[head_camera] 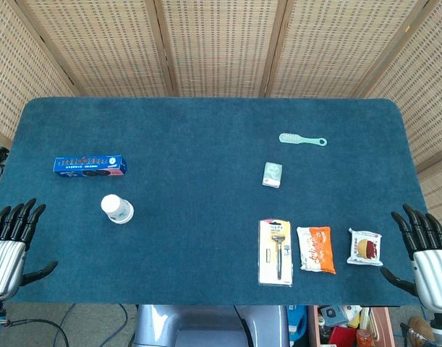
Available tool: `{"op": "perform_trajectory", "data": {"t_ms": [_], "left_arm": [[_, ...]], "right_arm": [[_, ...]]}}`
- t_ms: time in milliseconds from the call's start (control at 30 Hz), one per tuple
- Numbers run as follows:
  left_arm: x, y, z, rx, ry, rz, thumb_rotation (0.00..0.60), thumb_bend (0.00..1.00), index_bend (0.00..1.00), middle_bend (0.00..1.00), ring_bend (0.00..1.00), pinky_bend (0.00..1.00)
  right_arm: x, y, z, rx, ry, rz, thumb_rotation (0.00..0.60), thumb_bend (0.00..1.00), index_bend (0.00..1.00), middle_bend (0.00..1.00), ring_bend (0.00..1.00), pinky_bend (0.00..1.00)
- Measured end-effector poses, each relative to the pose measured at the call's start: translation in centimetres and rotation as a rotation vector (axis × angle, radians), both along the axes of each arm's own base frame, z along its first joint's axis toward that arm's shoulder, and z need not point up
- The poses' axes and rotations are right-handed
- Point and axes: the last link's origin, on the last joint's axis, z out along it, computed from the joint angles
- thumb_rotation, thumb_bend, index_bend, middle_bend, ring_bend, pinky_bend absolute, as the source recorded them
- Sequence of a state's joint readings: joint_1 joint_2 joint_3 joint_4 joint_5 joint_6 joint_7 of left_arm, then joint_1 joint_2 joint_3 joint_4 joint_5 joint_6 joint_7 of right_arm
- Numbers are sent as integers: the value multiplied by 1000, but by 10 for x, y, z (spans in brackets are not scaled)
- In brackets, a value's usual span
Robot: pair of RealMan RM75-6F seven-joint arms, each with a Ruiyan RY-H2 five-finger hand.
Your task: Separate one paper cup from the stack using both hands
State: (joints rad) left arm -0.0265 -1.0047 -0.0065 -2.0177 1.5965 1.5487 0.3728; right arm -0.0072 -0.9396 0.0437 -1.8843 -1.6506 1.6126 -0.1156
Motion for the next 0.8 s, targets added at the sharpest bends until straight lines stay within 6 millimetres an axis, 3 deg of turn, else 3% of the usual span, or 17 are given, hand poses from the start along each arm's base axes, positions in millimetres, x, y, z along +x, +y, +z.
{"op": "perform_trajectory", "data": {"t_ms": [467,633,733,800], "left_arm": [[-6,8,-5,-27,10,18,600,0,0,0,0,0],[-13,35,-15,-84,33,5,600,0,0,0,0,14],[-16,59,-23,-136,65,-24,600,0,0,0,14,112],[-19,77,-28,-166,98,-51,600,0,0,12,76,191]], "right_arm": [[-1,-1,1,-2,-10,-6,600,0,0,0,0,0],[-4,-4,1,3,-16,-22,600,0,0,0,0,0],[-6,-8,-1,11,-16,-31,600,0,0,0,0,0],[-7,-10,-2,14,-15,-38,600,0,0,0,0,0]]}}
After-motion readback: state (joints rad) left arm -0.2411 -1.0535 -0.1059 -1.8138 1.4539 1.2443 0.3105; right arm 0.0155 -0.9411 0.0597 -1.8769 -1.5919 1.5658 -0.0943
